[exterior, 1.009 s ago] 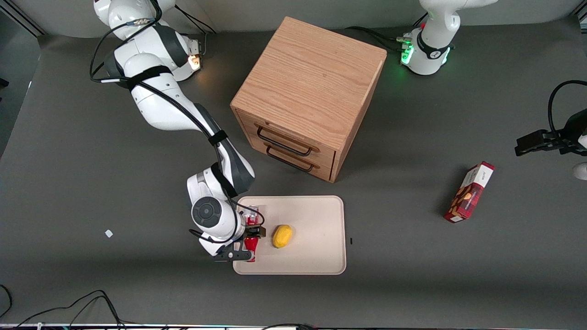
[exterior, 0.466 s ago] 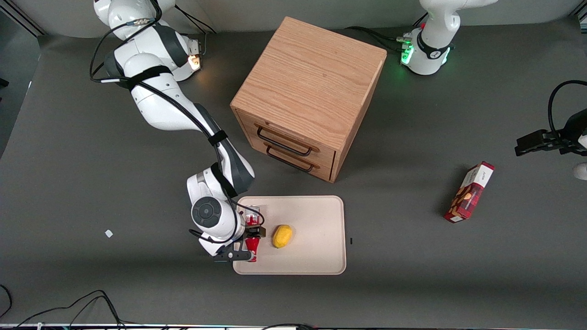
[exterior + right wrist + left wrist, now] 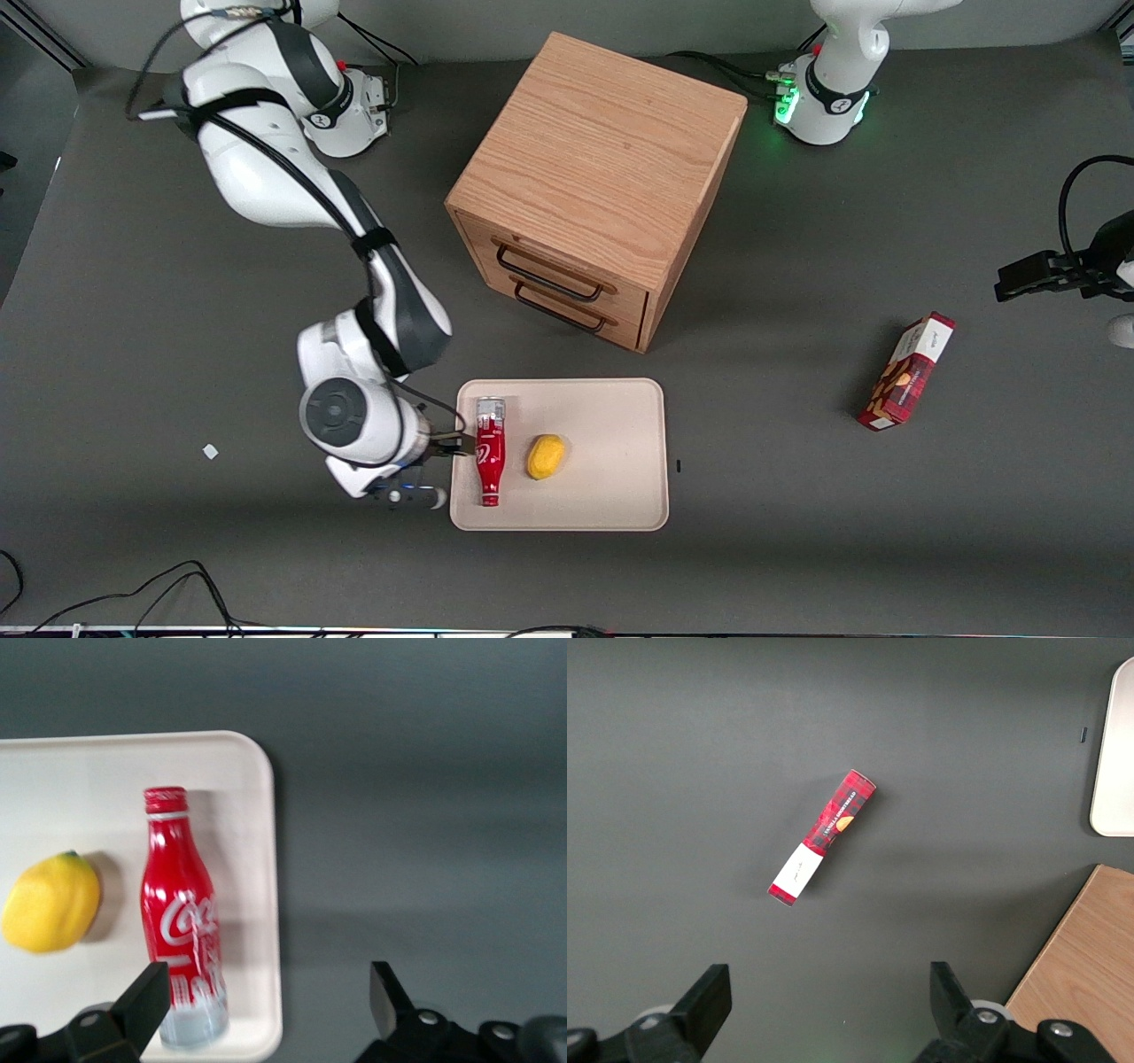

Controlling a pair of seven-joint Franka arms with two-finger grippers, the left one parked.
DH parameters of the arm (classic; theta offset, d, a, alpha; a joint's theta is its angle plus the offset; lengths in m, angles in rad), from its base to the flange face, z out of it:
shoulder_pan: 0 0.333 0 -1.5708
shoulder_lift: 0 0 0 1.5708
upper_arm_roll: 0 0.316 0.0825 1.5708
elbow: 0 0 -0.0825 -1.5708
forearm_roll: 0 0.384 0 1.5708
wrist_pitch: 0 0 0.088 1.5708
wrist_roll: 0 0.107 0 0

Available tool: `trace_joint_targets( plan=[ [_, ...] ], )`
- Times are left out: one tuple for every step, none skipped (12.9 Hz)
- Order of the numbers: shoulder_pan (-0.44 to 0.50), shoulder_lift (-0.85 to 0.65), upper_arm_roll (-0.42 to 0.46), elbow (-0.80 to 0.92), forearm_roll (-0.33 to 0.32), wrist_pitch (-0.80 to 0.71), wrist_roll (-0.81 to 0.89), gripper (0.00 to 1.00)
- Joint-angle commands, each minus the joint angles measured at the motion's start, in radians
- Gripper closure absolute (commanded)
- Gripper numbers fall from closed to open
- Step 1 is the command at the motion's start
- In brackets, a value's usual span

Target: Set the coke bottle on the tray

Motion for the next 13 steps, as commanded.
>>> trace_joint_targets(
  plan=[
    [-0.044,-0.288,0.02,-0.348,0.014,-0.002,-0.02,0.0],
    [-0.077,-0.384,0.02,-0.447,0.013,-0.007,-0.022,0.0],
    [-0.119,-0.464,0.033,-0.517,0.014,-0.013,-0.04,0.0],
    [-0.154,-0.549,0.049,-0.586,0.013,-0.048,-0.063,0.0],
    [-0.188,-0.63,0.05,-0.652,0.013,-0.08,-0.068,0.0],
    [-0.211,-0.701,0.052,-0.703,0.013,-0.092,-0.086,0.0],
    [-0.204,-0.771,0.035,-0.751,0.014,-0.105,-0.088,0.0],
    [-0.2,-0.834,0.0,-0.788,0.016,-0.124,-0.094,0.0],
    [-0.164,-0.876,-0.043,-0.805,0.019,-0.147,-0.112,0.0],
    [-0.123,-0.888,-0.099,-0.802,0.049,-0.166,-0.11,0.0],
    [-0.102,-0.89,-0.142,-0.793,0.092,-0.19,-0.116,0.0],
    [-0.102,-0.89,-0.152,-0.785,0.106,-0.204,-0.122,0.0],
    [-0.101,-0.887,-0.157,-0.767,0.106,-0.223,-0.14,0.0]
  ],
)
